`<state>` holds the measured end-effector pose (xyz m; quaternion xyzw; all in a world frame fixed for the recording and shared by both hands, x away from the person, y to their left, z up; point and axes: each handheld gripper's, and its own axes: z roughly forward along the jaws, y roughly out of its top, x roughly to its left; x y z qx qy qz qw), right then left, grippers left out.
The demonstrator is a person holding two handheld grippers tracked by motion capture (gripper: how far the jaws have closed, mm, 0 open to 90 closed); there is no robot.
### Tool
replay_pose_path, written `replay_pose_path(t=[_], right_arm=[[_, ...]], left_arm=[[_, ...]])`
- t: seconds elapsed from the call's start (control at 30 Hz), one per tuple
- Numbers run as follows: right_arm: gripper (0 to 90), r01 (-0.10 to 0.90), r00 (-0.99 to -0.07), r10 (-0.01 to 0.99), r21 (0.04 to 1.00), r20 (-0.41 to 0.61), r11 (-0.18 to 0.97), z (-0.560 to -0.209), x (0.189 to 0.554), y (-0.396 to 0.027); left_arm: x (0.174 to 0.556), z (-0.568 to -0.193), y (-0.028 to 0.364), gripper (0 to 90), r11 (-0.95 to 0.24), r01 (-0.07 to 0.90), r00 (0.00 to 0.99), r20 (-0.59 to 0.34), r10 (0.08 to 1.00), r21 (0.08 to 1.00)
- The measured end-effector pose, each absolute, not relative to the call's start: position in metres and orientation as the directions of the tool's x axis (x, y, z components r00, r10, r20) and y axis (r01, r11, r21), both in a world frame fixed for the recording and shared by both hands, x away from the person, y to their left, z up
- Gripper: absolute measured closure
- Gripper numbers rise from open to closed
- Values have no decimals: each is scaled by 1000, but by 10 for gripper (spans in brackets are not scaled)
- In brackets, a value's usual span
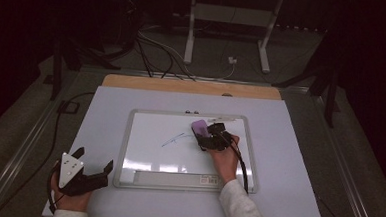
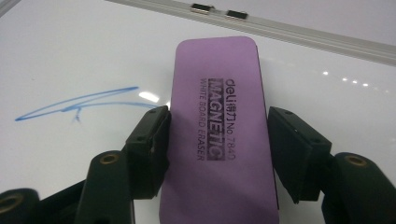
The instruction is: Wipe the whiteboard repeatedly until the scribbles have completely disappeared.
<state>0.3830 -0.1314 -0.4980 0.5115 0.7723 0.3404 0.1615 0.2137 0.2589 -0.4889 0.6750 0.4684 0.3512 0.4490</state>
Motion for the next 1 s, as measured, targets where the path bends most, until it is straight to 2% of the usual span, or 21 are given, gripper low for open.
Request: replay_pose_path(t=[0.6,0.73,1.0], right_arm=[[410,616,-607,787,692,111,377,-499,367,-79],[410,627,-579,809,690,103,361,-498,370,-84],[410,687,-436,893,681,106,255,-497,385,-109]], left_arm=[[213,-489,259,9,-159,316,314,55,948,935],[213,-489,260,9,-156,317,310,53,949,936],[214,-489,260,9,-155,318,312,52,949,935]])
